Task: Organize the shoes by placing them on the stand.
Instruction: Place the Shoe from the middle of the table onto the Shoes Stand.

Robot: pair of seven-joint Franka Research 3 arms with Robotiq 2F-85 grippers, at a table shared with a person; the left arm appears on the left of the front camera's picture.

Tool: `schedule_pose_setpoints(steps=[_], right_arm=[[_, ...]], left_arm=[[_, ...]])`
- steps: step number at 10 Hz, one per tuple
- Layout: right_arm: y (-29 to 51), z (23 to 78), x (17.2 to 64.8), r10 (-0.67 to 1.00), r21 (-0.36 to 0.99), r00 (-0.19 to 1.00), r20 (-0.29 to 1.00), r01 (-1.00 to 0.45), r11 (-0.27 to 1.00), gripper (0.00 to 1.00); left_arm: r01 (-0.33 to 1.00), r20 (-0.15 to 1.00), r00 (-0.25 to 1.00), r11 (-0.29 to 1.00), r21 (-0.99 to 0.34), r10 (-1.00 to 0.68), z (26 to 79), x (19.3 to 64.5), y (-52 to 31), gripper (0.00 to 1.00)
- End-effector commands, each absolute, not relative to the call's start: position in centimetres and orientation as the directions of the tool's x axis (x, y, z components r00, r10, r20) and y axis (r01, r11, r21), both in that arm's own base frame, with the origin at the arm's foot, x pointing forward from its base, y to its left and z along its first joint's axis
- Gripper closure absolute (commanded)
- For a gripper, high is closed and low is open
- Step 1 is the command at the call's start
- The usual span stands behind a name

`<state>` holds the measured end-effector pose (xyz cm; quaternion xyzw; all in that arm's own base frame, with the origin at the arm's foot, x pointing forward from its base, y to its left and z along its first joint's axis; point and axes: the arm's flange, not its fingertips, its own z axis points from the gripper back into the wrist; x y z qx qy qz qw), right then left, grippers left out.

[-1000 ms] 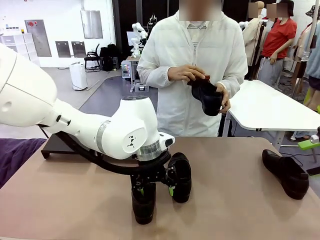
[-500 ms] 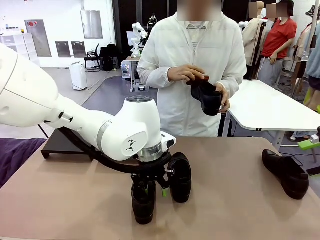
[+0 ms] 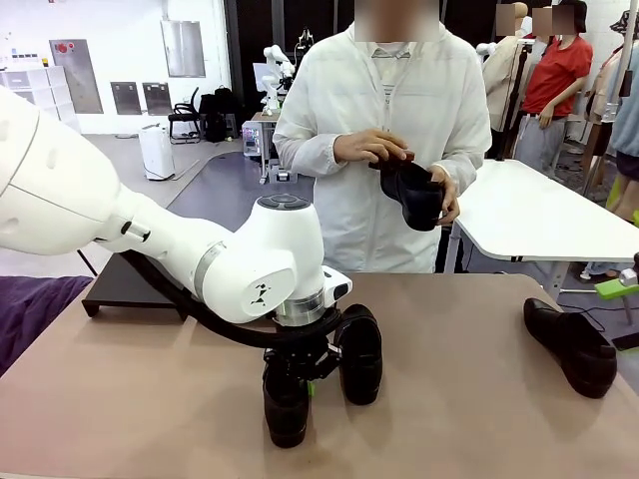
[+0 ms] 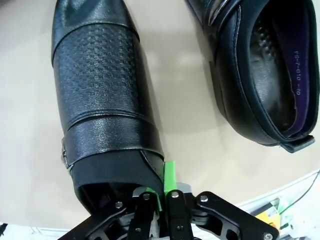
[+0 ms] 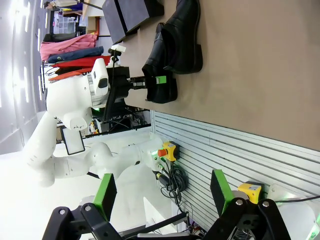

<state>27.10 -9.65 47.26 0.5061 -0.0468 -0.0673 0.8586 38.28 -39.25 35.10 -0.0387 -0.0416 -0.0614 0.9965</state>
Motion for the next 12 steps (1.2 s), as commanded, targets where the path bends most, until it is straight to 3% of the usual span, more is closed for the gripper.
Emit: schedule_pose_setpoints(steps=[1,3,6,8,11,12], right_arm=[[-10.1,47.3,26.9,-0.141,0.870,0.990,0.030,0.044,0.491,0.00],[-10.1,47.3,26.9,-0.141,0.870,0.990,0.030,0.044,0.491,0.00],[-10.1,47.3,26.9,-0.141,0.870,0.990,0.030,0.044,0.491,0.00],[-10.1,47.3,26.9,-0.141,0.870,0.990,0.030,0.044,0.491,0.00],[-10.1,47.3,26.9,-0.141,0.870,0.990,0.030,0.044,0.491,0.00],[-10.1,47.3,26.9,-0.141,0.870,0.990,0.030,0.044,0.491,0.00]], left_arm=[[0.102,0.098,0.990,0.994,-0.029,-0.098,35.6,38.1,-39.3,1.00],[0.086,0.131,0.988,0.996,-0.024,-0.082,37.3,37.8,-38.0,1.00],[0.062,0.270,0.962,0.997,-0.039,-0.049,46.5,36.2,-30.1,1.00],[0.108,0.270,0.958,0.993,-0.036,-0.094,50.2,34.5,-24.9,1.00],[0.043,0.392,0.919,0.998,-0.042,-0.023,51.1,35.4,-19.5,1.00],[0.014,0.302,0.953,0.994,-0.108,0.019,50.5,35.4,-19.1,1.00]])
